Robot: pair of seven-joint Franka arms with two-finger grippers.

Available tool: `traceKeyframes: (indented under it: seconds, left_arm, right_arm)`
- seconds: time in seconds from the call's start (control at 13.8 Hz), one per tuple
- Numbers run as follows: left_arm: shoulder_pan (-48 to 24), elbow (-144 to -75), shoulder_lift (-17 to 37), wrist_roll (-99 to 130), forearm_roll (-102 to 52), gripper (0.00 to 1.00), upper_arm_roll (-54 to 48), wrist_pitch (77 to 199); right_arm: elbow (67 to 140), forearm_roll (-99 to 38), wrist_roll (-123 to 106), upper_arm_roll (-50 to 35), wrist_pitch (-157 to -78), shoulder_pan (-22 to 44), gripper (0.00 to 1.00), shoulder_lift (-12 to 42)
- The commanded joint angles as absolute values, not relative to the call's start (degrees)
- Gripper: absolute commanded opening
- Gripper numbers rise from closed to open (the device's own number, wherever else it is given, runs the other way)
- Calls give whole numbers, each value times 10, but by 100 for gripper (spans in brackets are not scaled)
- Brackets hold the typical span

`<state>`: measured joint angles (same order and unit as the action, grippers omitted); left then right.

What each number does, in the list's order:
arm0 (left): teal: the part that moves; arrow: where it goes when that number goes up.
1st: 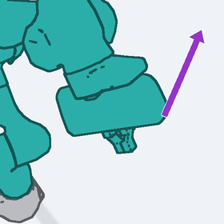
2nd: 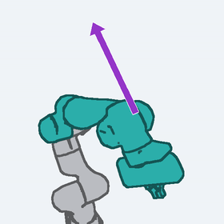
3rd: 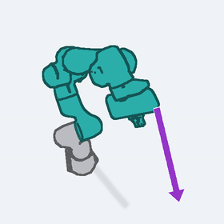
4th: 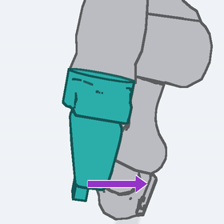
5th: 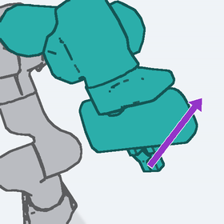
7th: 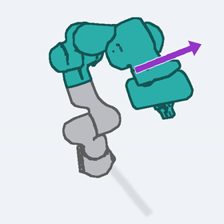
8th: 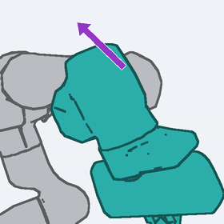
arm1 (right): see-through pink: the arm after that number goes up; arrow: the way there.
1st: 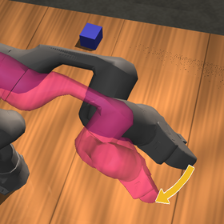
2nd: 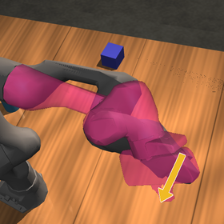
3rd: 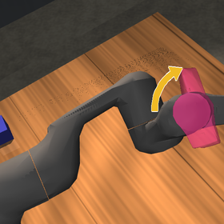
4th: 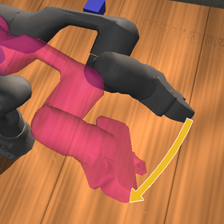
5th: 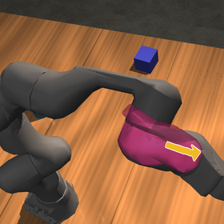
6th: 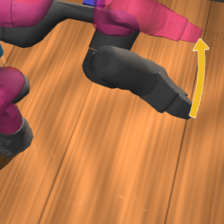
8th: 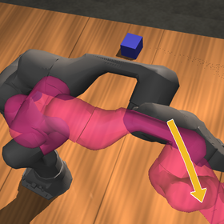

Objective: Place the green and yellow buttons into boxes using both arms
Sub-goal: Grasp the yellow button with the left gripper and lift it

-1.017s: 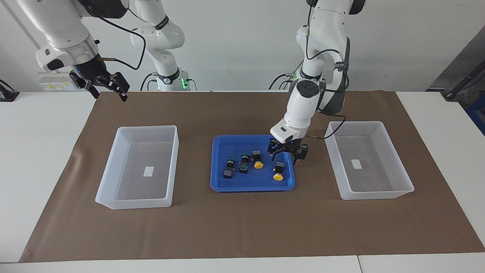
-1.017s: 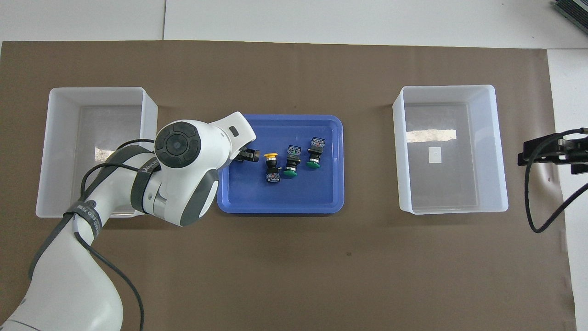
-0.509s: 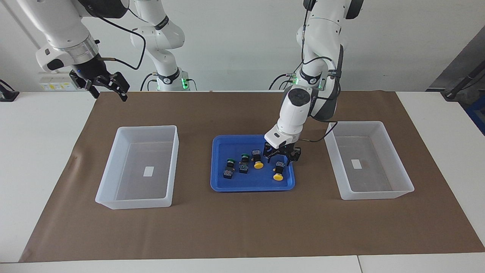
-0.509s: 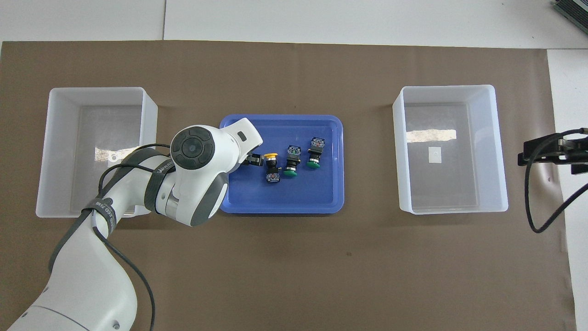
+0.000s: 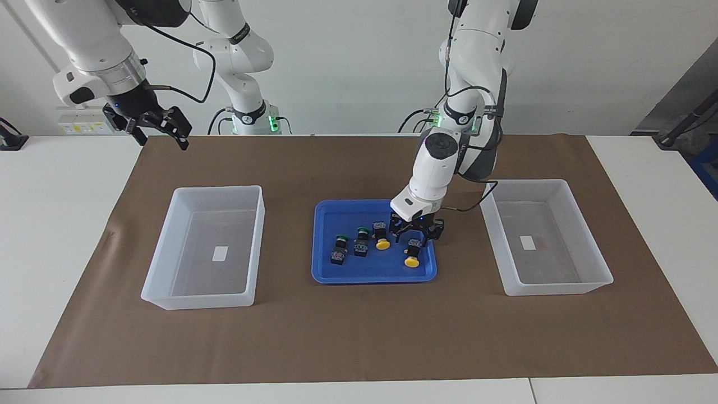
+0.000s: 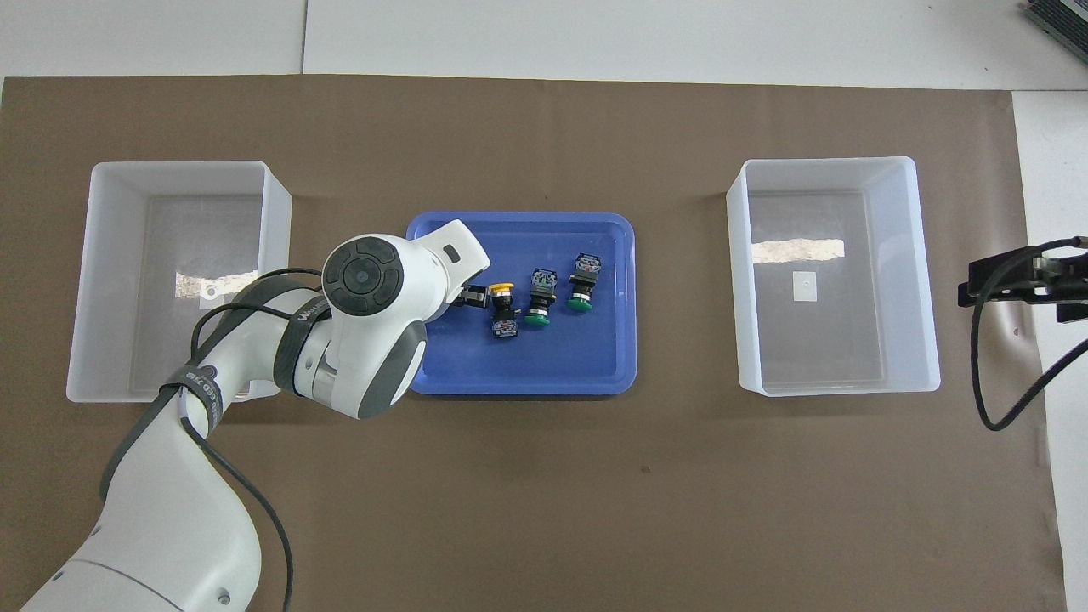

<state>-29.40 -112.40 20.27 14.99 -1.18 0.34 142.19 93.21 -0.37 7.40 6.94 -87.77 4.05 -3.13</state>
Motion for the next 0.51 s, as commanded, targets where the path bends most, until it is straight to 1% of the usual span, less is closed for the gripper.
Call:
traceKeyframes:
  seconds: [0.0, 0.15, 0.22, 0.29, 0.44]
  left_arm:
    - [-307, -1134, 207, 167, -3, 61, 11, 1442]
    - [-306, -1133, 205, 172, -3, 3, 12, 1427]
    - [-305, -1128, 200, 172, -3, 0, 13, 1414]
    - [-299, -1127, 192, 171, -3, 0, 13, 1402]
    - [-288, -1127, 156, 167, -3, 0, 17, 1376]
  right_arm:
    - [951, 4, 67, 65, -886, 37, 100, -47]
    - [951, 4, 67, 65, -886, 37, 100, -47]
    - [951, 4, 69, 65, -886, 37, 100, -47]
    - [950, 4, 71, 62, -886, 38, 100, -47]
    - [950, 4, 86, 62, -899, 53, 100, -46]
